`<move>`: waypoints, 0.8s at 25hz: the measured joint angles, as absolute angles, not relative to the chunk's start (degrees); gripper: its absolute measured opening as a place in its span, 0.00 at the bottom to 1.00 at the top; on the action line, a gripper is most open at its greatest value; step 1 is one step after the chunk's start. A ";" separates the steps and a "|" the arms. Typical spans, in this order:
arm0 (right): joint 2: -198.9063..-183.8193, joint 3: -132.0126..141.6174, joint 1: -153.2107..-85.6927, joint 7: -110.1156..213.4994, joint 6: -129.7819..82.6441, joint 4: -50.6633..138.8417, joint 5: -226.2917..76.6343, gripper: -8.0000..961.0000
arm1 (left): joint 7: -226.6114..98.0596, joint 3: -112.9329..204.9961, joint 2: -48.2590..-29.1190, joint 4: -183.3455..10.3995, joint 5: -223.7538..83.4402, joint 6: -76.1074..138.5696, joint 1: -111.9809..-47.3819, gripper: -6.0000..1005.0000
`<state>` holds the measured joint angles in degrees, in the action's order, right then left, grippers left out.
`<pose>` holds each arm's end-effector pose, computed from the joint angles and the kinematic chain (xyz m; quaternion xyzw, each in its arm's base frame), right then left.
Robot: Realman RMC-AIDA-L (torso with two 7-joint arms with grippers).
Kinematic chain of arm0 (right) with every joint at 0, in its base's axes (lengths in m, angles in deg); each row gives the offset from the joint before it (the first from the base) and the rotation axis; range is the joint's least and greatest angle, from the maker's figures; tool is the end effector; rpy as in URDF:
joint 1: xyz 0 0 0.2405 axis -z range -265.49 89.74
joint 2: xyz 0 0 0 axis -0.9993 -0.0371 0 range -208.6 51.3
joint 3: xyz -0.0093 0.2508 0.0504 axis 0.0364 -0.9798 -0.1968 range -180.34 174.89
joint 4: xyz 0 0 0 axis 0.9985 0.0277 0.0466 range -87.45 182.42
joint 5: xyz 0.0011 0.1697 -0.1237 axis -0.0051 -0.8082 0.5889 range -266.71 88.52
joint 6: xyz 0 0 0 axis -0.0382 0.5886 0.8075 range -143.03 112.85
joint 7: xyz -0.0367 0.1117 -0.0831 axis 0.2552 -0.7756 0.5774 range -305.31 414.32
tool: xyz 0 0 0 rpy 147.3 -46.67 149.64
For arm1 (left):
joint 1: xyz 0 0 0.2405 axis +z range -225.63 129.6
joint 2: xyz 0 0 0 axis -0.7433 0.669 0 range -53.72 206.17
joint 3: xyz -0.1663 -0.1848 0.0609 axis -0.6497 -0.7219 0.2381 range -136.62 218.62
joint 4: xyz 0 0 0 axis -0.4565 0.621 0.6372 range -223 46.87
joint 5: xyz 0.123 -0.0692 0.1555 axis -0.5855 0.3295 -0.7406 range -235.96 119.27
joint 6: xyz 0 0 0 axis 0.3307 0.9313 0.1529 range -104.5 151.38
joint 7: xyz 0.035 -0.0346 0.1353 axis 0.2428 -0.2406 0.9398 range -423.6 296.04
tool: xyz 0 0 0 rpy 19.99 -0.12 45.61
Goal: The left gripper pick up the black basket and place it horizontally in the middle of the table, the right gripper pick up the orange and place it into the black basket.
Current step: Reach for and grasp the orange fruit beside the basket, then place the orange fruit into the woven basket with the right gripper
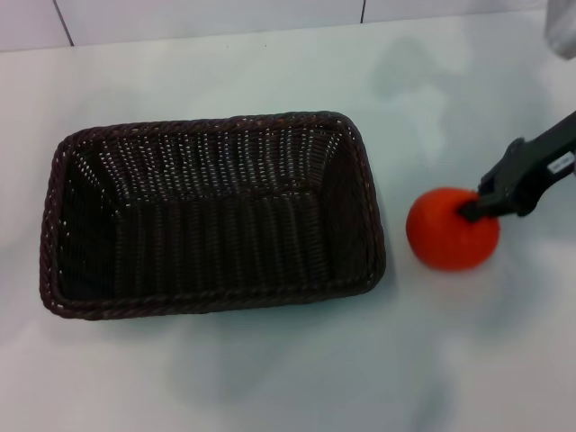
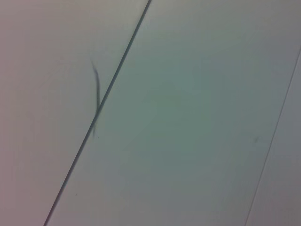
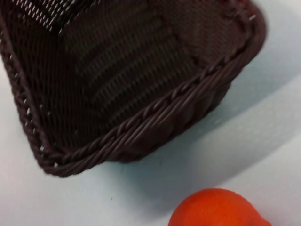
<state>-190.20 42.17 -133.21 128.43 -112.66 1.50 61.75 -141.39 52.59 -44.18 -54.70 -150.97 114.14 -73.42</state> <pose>0.2488 0.3728 0.0526 0.2712 0.9549 0.0465 0.1115 -0.3035 0.3243 0.0882 -0.7253 -0.2884 -0.5033 0.3708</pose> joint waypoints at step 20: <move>-198.30 41.81 -128.96 136.45 -110.91 -6.32 16.09 0.08 | -141.98 53.16 -44.46 -54.98 -150.88 114.32 -73.55 0.88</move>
<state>-198.30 41.81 -128.96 136.45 -110.91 -6.32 16.09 -141.98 53.16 -44.46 -54.98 -150.88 114.32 -73.55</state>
